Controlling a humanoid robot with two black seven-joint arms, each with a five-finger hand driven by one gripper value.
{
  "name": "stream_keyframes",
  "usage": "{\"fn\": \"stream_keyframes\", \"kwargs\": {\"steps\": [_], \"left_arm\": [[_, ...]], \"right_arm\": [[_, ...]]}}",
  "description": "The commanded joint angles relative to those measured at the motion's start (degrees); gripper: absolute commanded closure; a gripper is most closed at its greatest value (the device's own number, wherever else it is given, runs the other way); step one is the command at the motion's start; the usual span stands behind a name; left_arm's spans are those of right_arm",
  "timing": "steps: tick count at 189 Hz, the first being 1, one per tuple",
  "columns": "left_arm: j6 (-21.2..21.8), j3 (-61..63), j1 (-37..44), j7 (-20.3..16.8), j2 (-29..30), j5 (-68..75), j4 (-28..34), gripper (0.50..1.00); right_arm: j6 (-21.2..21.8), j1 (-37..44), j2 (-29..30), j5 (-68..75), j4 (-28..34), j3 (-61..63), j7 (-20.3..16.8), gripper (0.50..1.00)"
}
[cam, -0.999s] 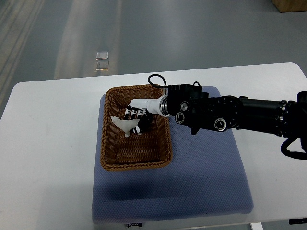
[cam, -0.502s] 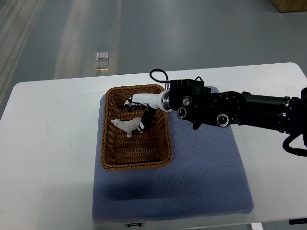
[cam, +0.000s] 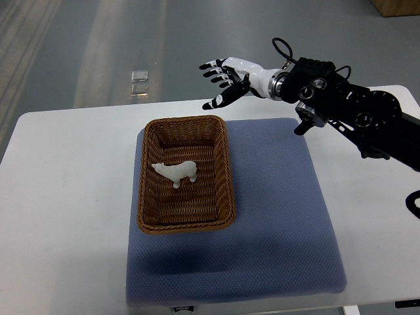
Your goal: Place white bear in brown basket with right hand
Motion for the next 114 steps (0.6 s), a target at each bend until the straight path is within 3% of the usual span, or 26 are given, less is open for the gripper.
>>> {"fn": "stream_keyframes", "kwargs": {"steps": [1,44,95,114], "left_arm": [[0.00,0.05,0.00,0.00,0.00,0.00,-0.11,0.500],[0.00,0.05,0.00,0.00,0.00,0.09,-0.29,0.500],[0.00,0.05,0.00,0.00,0.00,0.09,-0.38,0.500],[0.00,0.05,0.00,0.00,0.00,0.18,-0.38,0.500]], "right_arm": [[-0.30,-7.29,0.47,2.37,0.00,14.05,1.75,0.576],[-0.57,-16.60,5.39,12.82,-2.02,30.65,6.40,0.576],[-0.13,-19.33,7.85,30.40,-8.70,33.82,15.37,0.574],[0.14,-19.24,9.00,34.53,-11.78,34.00,16.51,0.574]]}}
